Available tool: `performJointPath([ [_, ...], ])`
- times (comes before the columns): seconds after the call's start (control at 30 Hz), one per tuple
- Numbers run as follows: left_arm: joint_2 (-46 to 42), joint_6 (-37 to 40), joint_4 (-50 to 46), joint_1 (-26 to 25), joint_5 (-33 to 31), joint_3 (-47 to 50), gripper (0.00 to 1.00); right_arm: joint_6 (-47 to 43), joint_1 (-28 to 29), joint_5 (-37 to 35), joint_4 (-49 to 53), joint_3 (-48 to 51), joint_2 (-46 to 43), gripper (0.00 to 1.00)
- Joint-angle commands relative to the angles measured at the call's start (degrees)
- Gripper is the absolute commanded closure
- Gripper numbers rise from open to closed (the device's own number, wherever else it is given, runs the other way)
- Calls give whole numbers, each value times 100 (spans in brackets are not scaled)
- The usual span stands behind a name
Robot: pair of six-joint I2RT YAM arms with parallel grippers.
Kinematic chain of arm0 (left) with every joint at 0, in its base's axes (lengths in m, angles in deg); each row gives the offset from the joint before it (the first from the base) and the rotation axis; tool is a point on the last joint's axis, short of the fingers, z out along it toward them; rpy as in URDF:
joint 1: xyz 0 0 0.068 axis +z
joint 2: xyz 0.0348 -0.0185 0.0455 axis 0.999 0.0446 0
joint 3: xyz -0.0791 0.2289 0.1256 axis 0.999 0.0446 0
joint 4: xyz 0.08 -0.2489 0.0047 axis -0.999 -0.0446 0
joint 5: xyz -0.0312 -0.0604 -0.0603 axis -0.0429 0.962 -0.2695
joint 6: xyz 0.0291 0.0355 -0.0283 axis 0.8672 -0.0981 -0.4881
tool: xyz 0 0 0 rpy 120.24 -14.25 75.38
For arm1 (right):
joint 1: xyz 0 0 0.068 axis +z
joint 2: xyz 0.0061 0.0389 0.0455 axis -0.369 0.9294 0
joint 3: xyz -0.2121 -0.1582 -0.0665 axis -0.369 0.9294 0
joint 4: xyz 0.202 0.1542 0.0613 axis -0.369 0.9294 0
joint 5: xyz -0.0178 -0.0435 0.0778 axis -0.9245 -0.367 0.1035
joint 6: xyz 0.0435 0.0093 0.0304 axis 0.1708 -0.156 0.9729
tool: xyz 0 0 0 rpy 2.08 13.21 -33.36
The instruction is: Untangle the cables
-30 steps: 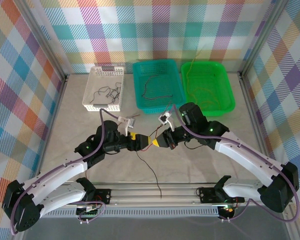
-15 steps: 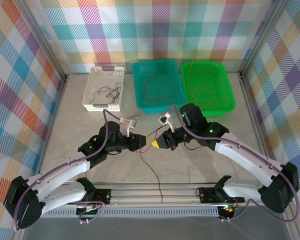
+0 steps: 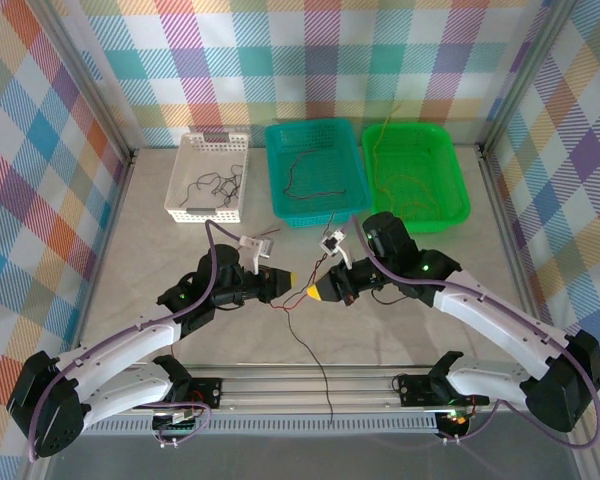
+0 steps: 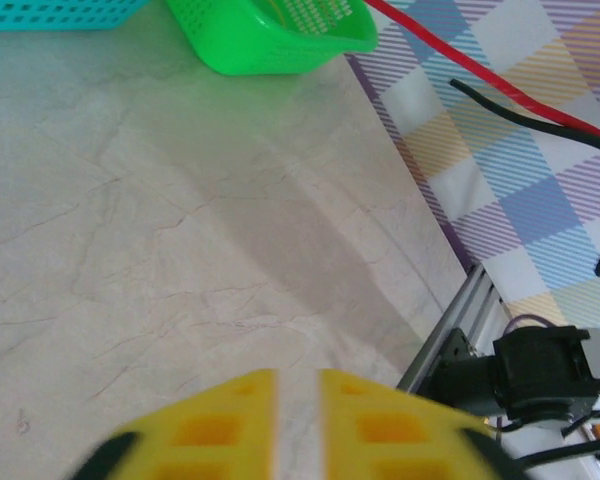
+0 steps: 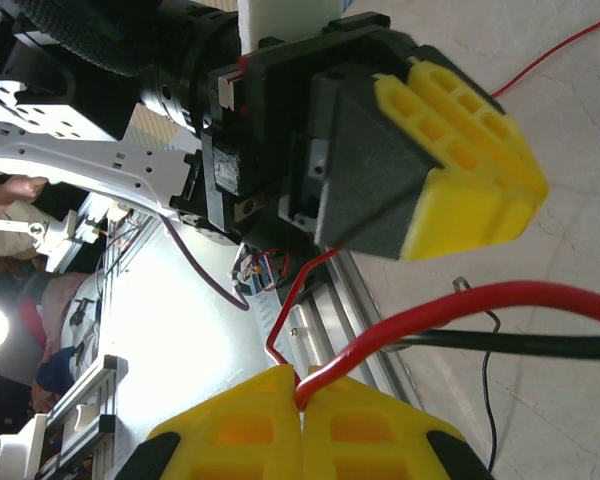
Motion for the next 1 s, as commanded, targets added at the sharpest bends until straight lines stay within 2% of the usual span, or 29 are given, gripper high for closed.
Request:
performJointPath([
  [0.0, 35, -125, 401, -47, 495, 41, 45, 94, -116, 531, -474, 25, -230, 100],
  [0.13, -46, -203, 485, -37, 685, 117, 26, 453, -553, 1268, -1019, -89, -369, 100],
  [0.27, -114, -260, 563, -39, 782, 182, 20, 342, -609, 1638, -976, -491, -324, 100],
  [0.6, 290, -915, 1806, -46, 1408, 364, 16, 554, -609, 2213, -1467, -897, -47, 100],
  [0.77, 352, -928, 1910, -51, 1496, 320, 14, 579, -609, 2279, -1508, -933, -22, 100],
  [0.97, -195, -767, 1753, -45, 1473, 419, 13, 763, -870, 2048, -1463, -1155, -10, 100],
])
